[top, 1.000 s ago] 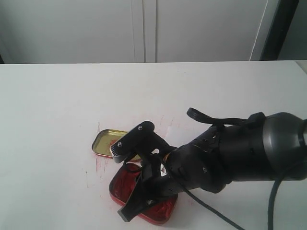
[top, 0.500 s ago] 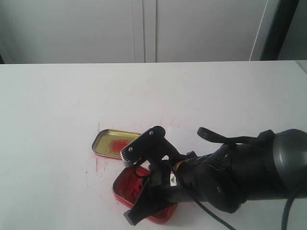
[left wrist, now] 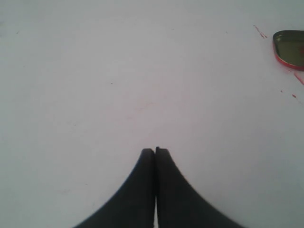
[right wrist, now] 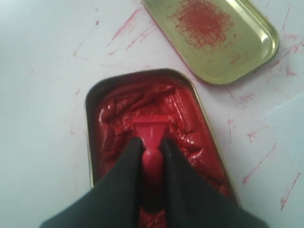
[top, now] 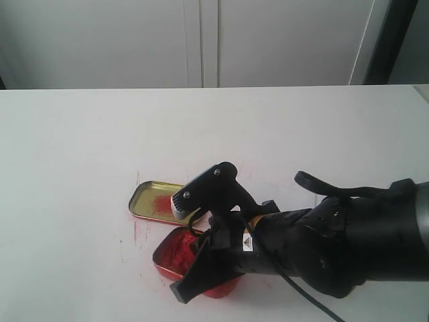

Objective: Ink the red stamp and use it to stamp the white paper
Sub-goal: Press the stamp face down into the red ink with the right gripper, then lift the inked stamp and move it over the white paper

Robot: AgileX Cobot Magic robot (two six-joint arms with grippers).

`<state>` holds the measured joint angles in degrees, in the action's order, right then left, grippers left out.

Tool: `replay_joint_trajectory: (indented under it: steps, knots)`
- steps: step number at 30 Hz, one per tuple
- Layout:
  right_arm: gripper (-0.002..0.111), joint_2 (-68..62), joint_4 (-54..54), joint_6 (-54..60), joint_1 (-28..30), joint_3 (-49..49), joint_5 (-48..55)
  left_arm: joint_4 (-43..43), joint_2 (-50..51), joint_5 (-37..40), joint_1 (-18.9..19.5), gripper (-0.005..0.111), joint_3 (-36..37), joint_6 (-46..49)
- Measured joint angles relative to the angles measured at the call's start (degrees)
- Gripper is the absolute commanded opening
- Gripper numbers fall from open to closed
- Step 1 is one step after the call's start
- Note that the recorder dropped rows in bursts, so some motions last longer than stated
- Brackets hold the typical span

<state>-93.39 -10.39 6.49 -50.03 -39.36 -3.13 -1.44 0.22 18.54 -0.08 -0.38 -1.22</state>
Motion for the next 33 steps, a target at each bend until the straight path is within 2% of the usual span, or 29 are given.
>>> replay_joint_trajectory:
  steps: [13,18,25,33]
  knots:
    - [0.0,1.32,-0.12,0.0,0.0,0.0,1.89,0.0,0.0,0.0,0.0,0.0,0.0,0.0]
    - [0.0,2.63,-0.12,-0.45,0.51,-2.36,6.67,0.0,0.0,0.0,0.0,0.0,0.0,0.0]
    - [0.0,4.04,-0.23,-0.79,4.85,-8.64,20.42,0.0,0.0,0.0,0.0,0.0,0.0,0.0]
    - [0.0,4.04,-0.23,-0.91,11.73,-14.26,29.26,0.0,0.0,0.0,0.0,0.0,0.0,0.0]
